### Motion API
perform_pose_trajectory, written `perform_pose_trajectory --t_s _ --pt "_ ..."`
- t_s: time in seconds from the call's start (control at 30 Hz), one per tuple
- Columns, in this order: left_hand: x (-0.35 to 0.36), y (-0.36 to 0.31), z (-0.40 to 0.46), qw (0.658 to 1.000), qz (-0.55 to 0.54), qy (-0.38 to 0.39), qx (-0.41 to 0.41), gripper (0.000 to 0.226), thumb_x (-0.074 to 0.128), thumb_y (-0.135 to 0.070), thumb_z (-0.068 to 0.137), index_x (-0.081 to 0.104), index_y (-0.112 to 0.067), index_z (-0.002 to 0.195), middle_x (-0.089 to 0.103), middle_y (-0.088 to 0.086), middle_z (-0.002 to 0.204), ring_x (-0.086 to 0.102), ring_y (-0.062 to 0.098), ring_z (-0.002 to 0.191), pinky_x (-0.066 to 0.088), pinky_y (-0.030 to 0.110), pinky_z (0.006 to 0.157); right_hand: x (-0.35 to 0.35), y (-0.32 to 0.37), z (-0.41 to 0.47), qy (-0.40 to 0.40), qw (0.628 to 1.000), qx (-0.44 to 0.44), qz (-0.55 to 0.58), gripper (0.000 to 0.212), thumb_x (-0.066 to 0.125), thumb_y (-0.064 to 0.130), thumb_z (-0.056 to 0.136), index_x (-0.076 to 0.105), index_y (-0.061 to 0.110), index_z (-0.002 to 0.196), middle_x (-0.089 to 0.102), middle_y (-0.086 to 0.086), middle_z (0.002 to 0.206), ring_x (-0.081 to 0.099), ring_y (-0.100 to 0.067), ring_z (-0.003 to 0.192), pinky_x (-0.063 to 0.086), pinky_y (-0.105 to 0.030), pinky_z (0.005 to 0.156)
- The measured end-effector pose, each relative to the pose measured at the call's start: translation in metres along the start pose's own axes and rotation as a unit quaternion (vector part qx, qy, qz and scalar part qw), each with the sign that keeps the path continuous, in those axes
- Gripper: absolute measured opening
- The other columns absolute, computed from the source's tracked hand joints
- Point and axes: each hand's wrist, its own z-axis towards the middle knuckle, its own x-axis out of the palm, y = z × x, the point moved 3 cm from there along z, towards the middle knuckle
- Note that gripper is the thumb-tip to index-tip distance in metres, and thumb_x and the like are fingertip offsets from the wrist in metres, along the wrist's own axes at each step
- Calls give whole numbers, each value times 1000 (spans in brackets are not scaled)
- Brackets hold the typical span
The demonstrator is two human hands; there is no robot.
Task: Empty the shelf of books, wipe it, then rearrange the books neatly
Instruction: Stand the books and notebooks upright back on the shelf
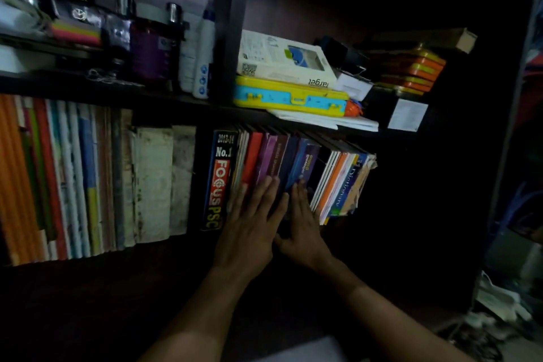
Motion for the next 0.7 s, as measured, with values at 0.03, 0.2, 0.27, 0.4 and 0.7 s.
perform_pose_trajectory --t_s 0.03,0.2,0.27,0.4,0.7 --pt "2 -7 1 999 -11 6 32 99 69 -17 73 23 -21 160 8 9 169 -1 25 157 6 51 125 -7 1 -3 -55 998 -13 15 98 54 53 84 12 10 161 -2 -5 169 -6 -16 155 9 -48 126" --pt "20 -3 -4 996 -72 30 33 98 56 -7 84 0 -30 161 -12 4 169 -15 20 155 -4 37 125 -27 -8 -13 -220 969 109 35 96 57 49 87 5 15 161 -4 -3 168 -1 -21 155 15 -48 123" --pt "15 -5 -3 996 -75 43 33 94 50 -9 91 -14 -31 157 -23 2 165 -25 20 152 -12 36 125 -18 -15 -6 -149 979 127 61 111 45 67 83 -21 18 157 -37 4 160 -28 -16 150 -1 -46 124" --pt "11 -16 -2 996 -59 49 35 81 43 -9 89 4 -19 160 -8 9 166 3 29 156 10 42 126 -9 -21 3 -89 984 129 80 115 56 58 90 -36 19 147 -56 7 142 -46 -16 137 -18 -33 113" --pt "22 -71 61 963 -261 72 -6 69 50 -13 102 18 -30 160 12 -11 168 20 17 152 27 35 122 -31 -48 -12 -290 880 231 297 66 57 26 99 24 21 155 27 -6 157 35 -26 143 34 -46 118"
